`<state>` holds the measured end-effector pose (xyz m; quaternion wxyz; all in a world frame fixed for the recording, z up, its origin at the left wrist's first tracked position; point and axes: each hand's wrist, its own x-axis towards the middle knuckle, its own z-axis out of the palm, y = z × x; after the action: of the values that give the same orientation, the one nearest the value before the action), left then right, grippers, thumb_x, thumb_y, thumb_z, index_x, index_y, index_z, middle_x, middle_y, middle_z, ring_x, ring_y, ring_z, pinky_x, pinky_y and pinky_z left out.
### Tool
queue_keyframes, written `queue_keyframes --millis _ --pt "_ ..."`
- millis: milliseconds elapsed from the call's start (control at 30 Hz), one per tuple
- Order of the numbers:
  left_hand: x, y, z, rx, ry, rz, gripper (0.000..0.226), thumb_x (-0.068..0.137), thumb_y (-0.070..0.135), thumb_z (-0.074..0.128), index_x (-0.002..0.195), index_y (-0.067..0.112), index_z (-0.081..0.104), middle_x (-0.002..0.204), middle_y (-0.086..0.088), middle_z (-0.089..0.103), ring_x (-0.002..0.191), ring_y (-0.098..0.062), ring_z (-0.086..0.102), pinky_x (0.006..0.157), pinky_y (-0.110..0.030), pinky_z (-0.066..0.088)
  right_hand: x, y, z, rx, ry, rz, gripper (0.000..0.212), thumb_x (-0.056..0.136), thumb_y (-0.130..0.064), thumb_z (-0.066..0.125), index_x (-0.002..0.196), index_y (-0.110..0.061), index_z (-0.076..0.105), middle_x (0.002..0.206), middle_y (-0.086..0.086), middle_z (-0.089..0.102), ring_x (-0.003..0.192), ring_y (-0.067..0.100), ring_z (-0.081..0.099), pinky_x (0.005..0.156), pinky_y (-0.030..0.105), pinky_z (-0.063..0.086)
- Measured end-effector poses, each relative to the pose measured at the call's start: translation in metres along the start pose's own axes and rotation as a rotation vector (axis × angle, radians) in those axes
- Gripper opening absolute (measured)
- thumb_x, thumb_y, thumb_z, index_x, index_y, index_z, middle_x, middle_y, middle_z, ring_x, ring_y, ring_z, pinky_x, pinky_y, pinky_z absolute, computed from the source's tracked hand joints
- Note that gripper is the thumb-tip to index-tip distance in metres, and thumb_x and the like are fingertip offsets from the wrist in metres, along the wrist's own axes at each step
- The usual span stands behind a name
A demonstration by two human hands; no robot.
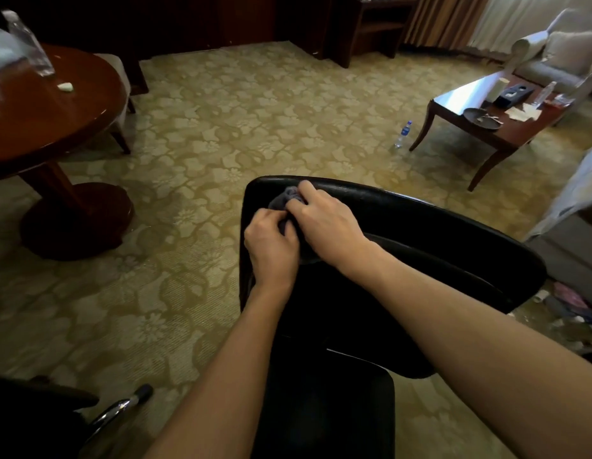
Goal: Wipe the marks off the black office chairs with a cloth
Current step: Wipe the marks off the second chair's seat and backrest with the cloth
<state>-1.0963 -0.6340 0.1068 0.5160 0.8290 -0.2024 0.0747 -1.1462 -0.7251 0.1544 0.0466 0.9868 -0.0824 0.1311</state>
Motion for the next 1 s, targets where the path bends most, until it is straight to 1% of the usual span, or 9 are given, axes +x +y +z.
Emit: queue_keyframes --millis 233,300,400,533,600,700,767,867,1000 --pt "-0.063 0.08 0.064 -0.035 -0.226 0.175 0.015 0.082 0.001 0.066 0.093 0.003 0.077 0.089 -0.012 0.07 0.078 -0.03 0.066 0.077 -0.029 0.043 -0.098 0.088 -0.026 -0.023 0.098 0.202 0.013 0.075 -0.008 0.072 0.085 -0.009 0.064 0.092 0.011 0.055 0.068 0.029 0.059 0.047 0.032 0.044" --pt "-0.091 0.106 0.085 -0.05 -0.319 0.224 0.015 0.085 0.003 0.065 0.094 0.005 0.077 0.092 -0.011 0.069 0.079 -0.028 0.066 0.076 -0.029 0.044 -0.14 0.114 -0.031 -0.026 0.112 0.276 0.01 0.08 -0.012 0.059 0.087 -0.008 0.065 0.092 0.012 0.055 0.069 0.031 0.06 0.05 0.035 0.049" --pt "-0.134 0.141 0.118 -0.08 -0.519 0.263 0.018 0.09 0.009 0.061 0.099 0.006 0.077 0.101 -0.009 0.068 0.087 -0.027 0.065 0.08 -0.029 0.045 -0.209 0.147 -0.034 0.039 0.173 0.461 0.036 0.081 -0.024 0.039 0.092 -0.006 0.069 0.092 0.014 0.057 0.069 0.036 0.062 0.052 0.038 0.054" --pt "-0.177 0.179 0.144 -0.184 -0.662 0.37 0.025 0.092 0.008 0.06 0.113 0.006 0.074 0.117 -0.006 0.07 0.106 -0.021 0.065 0.098 -0.026 0.047 -0.287 0.164 -0.047 0.218 0.385 0.836 0.024 0.087 -0.006 0.058 0.106 -0.006 0.072 0.102 0.014 0.061 0.086 0.031 0.063 0.078 0.029 0.048" --pt "-0.193 0.192 0.148 -0.212 -0.745 0.5 0.031 0.093 0.006 0.058 0.122 0.005 0.07 0.13 -0.008 0.066 0.12 -0.02 0.061 0.107 -0.027 0.044 -0.315 0.162 -0.05 0.261 0.505 1.005 0.024 0.087 -0.002 0.064 0.108 -0.008 0.073 0.102 0.009 0.061 0.09 0.025 0.061 0.078 0.019 0.039" --pt "-0.207 0.19 0.148 -0.15 -0.824 0.713 0.025 0.093 0.006 0.056 0.113 0.002 0.072 0.123 -0.009 0.068 0.107 -0.031 0.064 0.094 -0.041 0.053 -0.335 0.149 -0.041 0.395 0.615 1.18 0.024 0.09 -0.007 0.063 0.112 -0.013 0.072 0.101 -0.001 0.059 0.096 0.019 0.059 0.082 0.018 0.041" --pt "-0.201 0.18 0.145 -0.086 -0.817 0.803 0.023 0.093 0.007 0.055 0.107 0.001 0.072 0.118 -0.008 0.067 0.097 -0.03 0.063 0.084 -0.044 0.055 -0.332 0.139 -0.03 0.5 0.64 1.203 0.025 0.092 -0.007 0.062 0.114 -0.011 0.071 0.103 -0.002 0.059 0.095 0.009 0.056 0.08 0.005 0.037" --pt "-0.174 0.165 0.138 -0.028 -0.743 0.88 0.023 0.091 0.007 0.056 0.105 0.002 0.074 0.118 -0.009 0.068 0.095 -0.03 0.063 0.084 -0.039 0.055 -0.307 0.132 -0.024 0.546 0.686 1.124 0.025 0.092 -0.004 0.06 0.115 -0.007 0.07 0.103 0.001 0.06 0.09 -0.004 0.051 0.078 -0.001 0.035" --pt "-0.146 0.152 0.136 0.15 -0.786 0.9 0.023 0.094 0.009 0.054 0.103 0.002 0.074 0.119 -0.007 0.066 0.097 -0.031 0.06 0.082 -0.045 0.055 -0.275 0.132 -0.009 0.563 0.611 1.174 0.027 0.093 -0.007 0.058 0.117 -0.007 0.069 0.109 0.008 0.061 0.096 0.012 0.057 0.077 0.005 0.033"
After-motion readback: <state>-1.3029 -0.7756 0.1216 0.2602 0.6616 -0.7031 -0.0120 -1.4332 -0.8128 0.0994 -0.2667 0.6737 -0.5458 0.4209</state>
